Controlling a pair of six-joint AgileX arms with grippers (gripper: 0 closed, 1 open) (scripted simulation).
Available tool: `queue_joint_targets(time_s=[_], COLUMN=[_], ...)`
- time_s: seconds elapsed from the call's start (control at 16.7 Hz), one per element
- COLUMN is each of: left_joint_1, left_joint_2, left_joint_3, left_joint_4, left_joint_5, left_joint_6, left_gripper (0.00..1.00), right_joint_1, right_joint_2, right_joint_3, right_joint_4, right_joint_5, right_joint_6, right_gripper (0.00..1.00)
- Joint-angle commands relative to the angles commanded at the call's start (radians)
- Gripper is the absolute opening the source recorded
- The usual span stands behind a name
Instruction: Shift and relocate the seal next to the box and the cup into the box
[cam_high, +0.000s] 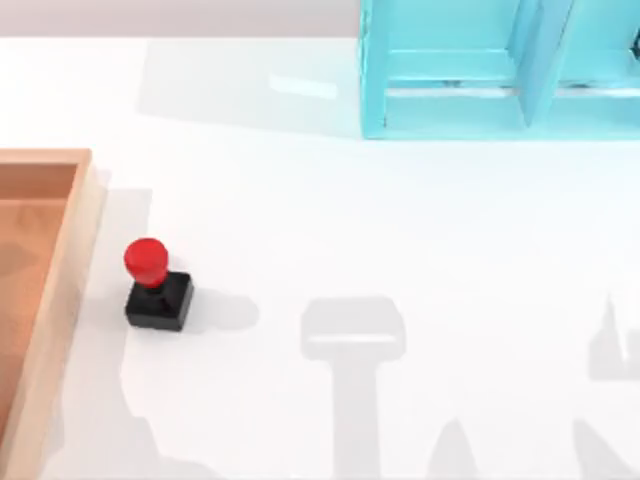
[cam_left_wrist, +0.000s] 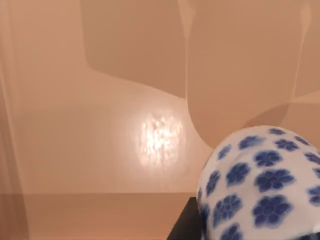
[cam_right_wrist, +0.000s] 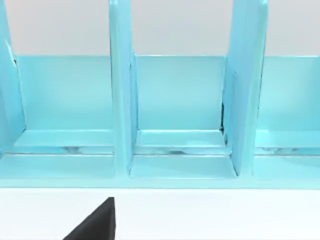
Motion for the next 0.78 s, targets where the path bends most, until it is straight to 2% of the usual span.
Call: queue_joint_targets(time_s=[0.36, 0.78], left_joint_1=[0.0, 0.0], left_joint_2=[0.0, 0.0], left_joint_3=[0.0, 0.0], left_joint_4=[0.0, 0.0], left_joint_5=[0.0, 0.0], left_joint_6=[0.0, 0.0], left_gripper=[0.98, 1.0], right_joint_1=[0.0, 0.0], right_joint_2=[0.0, 0.0], right_joint_3=[0.0, 0.0], right_joint_4=[0.0, 0.0], right_joint_5=[0.0, 0.0], right_joint_6=[0.0, 0.0], right_gripper=[1.0, 1.0])
